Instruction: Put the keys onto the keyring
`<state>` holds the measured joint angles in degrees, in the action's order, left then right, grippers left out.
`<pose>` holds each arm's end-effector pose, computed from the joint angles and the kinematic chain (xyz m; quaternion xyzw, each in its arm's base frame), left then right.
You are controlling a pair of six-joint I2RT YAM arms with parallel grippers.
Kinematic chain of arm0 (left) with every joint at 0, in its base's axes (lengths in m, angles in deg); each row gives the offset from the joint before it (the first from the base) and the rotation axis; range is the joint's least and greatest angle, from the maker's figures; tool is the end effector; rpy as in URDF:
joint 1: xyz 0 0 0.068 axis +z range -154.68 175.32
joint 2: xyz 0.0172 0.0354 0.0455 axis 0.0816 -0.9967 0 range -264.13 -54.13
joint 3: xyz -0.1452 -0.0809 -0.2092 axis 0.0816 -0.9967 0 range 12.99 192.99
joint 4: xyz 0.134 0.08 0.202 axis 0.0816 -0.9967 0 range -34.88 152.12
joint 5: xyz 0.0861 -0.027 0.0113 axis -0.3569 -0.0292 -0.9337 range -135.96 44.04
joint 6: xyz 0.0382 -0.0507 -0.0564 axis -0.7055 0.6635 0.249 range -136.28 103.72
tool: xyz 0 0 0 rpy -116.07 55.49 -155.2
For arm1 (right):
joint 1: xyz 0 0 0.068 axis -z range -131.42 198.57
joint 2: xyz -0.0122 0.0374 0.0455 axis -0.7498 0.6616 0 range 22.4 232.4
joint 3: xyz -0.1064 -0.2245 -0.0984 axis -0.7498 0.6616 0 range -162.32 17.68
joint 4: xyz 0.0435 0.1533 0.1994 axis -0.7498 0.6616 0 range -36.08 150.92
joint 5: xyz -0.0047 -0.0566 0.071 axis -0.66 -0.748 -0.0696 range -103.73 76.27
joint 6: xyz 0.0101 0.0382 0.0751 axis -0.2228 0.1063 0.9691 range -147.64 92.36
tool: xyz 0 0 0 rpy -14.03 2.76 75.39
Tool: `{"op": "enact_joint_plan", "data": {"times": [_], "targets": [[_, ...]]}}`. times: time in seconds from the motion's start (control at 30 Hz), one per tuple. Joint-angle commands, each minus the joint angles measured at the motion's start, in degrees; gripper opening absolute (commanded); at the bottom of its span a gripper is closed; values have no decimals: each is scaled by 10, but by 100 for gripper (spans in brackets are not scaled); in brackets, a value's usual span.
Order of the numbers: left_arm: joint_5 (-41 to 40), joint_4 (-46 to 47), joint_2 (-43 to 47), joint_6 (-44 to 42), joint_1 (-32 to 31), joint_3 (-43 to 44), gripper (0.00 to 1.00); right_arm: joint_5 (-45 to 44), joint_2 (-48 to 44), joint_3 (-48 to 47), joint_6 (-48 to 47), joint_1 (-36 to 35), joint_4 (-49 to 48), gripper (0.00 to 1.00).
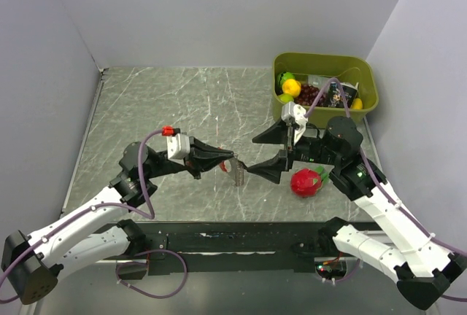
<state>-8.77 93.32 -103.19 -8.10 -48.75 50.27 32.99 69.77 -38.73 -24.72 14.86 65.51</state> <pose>0.1284 -0.1871 0.3630 0.4163 0.4408 -0.5061 0.6134 0.1329 0.1540 0.3947 -0.4404 0.5669 0.4715 0.5123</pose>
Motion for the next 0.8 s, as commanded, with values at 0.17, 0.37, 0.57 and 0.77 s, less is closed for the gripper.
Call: {"op": "enact_joint_plan", "data": {"times": [0.17,0.37,0.57,0.77], "targets": [[-102,-37,-83,-37,-2,34,1,-14,21,7,1,2,-20,100],[-166,-40,-186,-55,-1,86,1,-22,29,14,1,1,-16,100],[-239,-57,-300,-114,-1,178,1,-42,26,15,-9,2,1,100],[-287,12,-379,-90,4,203,1,-44,20,32,-11,3,-1,100]]}}
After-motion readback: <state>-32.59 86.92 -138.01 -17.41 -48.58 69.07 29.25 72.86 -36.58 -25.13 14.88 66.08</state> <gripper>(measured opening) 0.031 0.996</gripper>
